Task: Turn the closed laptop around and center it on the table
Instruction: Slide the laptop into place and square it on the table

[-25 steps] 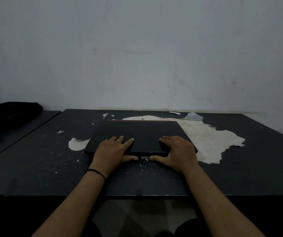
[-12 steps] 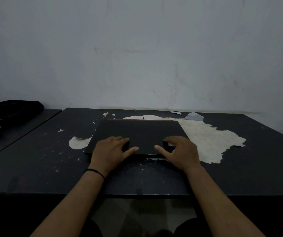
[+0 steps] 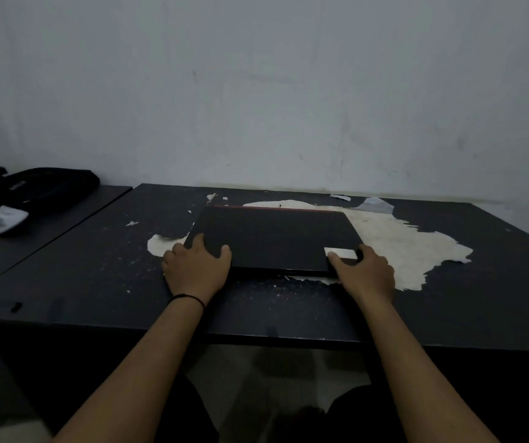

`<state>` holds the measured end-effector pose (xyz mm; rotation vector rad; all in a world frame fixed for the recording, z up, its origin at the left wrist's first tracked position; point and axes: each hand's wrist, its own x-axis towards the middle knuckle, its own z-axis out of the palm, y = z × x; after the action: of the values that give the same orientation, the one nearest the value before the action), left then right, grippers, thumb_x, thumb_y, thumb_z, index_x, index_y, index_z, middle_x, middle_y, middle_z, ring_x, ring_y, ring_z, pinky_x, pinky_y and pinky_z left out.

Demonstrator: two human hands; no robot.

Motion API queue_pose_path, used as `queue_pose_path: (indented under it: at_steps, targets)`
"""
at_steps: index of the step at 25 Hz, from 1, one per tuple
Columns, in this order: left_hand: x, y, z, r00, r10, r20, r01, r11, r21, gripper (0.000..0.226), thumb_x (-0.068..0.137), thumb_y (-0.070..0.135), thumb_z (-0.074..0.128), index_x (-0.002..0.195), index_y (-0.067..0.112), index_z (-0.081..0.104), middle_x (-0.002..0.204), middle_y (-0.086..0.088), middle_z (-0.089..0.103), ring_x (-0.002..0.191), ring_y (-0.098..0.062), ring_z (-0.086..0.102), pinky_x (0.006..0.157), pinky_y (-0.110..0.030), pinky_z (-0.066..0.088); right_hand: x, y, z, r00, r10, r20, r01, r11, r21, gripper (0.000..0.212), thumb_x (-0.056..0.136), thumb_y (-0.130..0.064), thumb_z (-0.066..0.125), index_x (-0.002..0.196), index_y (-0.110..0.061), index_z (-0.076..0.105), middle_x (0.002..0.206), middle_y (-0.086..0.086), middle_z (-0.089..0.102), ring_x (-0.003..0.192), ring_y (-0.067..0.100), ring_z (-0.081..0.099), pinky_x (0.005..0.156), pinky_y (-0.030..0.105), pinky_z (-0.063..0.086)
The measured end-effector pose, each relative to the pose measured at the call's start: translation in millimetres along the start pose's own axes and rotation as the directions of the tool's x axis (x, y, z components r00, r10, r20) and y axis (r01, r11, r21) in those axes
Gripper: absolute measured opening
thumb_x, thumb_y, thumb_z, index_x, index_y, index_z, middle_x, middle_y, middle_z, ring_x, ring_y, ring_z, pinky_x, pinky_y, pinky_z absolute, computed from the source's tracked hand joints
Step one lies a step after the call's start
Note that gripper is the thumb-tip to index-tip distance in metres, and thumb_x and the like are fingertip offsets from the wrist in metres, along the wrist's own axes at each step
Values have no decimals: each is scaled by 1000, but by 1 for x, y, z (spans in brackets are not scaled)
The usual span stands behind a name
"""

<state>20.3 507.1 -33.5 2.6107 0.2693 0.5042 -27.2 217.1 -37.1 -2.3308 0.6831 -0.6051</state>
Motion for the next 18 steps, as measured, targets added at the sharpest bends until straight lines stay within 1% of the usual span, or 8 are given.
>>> queue_pose_path:
  at_steps: [2, 4, 6, 10, 13, 15, 18]
  targets:
    - [0, -4, -3, 1000, 16, 23, -15, 999, -46, 77, 81, 73, 45, 142, 25, 47, 133, -21, 52, 122, -41, 44, 104, -49, 36, -4, 3, -8, 999, 0, 38, -5, 994, 114, 90, 65, -75, 66, 139, -26, 53, 138, 6, 58, 124, 31, 54, 100, 46, 47]
    - [-1, -7, -7, 998, 35, 46, -31, 996, -79, 82, 78, 77, 48, 143, 27, 47, 135, -19, 52, 125, -41, 43, 105, -50, 36, -9, 2, -18, 999, 6, 50, -17, 975, 220, 77, 67, -62, 78, 133, -26, 59, 137, 1, 61, 122, 27, 56, 99, 43, 45]
    - [-1, -11, -8, 998, 39, 57, -33, 995, -98, 83, 75, 79, 50, 142, 29, 49, 135, -17, 54, 125, -41, 44, 105, -50, 36, -16, 1, -26, 999, 8, 41, -21, 952, 305, 62, 68, -51, 84, 122, -25, 66, 131, -1, 64, 117, 25, 59, 96, 40, 46]
    - [-10, -21, -12, 998, 49, 42, -42, 987, -152, 88, 66, 87, 45, 136, 34, 55, 132, -9, 60, 124, -38, 47, 104, -47, 39, -36, 4, -36, 1000, 26, 4, -25, 914, 406, 41, 68, -44, 87, 101, -26, 70, 115, -3, 66, 111, 24, 59, 92, 41, 50]
    - [-25, -32, -17, 998, 55, 29, -48, 979, -196, 86, 64, 89, 46, 132, 38, 57, 131, -6, 61, 122, -35, 48, 102, -43, 39, -58, 10, -44, 999, 42, -28, -23, 871, 491, 33, 66, -42, 88, 87, -27, 68, 101, -8, 64, 100, 19, 59, 81, 39, 53]
    - [-39, -36, -24, 998, 64, 5, -62, 977, -203, 85, 64, 90, 45, 130, 38, 58, 130, -5, 61, 122, -33, 49, 103, -41, 37, -74, 13, -51, 997, 39, -60, -3, 854, 520, 31, 66, -40, 89, 84, -26, 67, 97, -11, 64, 94, 15, 57, 73, 34, 48]
    - [-62, -38, -36, 998, 54, -10, -55, 973, -223, 77, 69, 83, 53, 131, 38, 58, 131, -10, 58, 124, -35, 44, 101, -43, 40, -91, 17, -60, 997, 11, -71, 26, 861, 507, 31, 67, -38, 89, 85, -26, 66, 96, -13, 64, 93, 14, 55, 72, 31, 43]
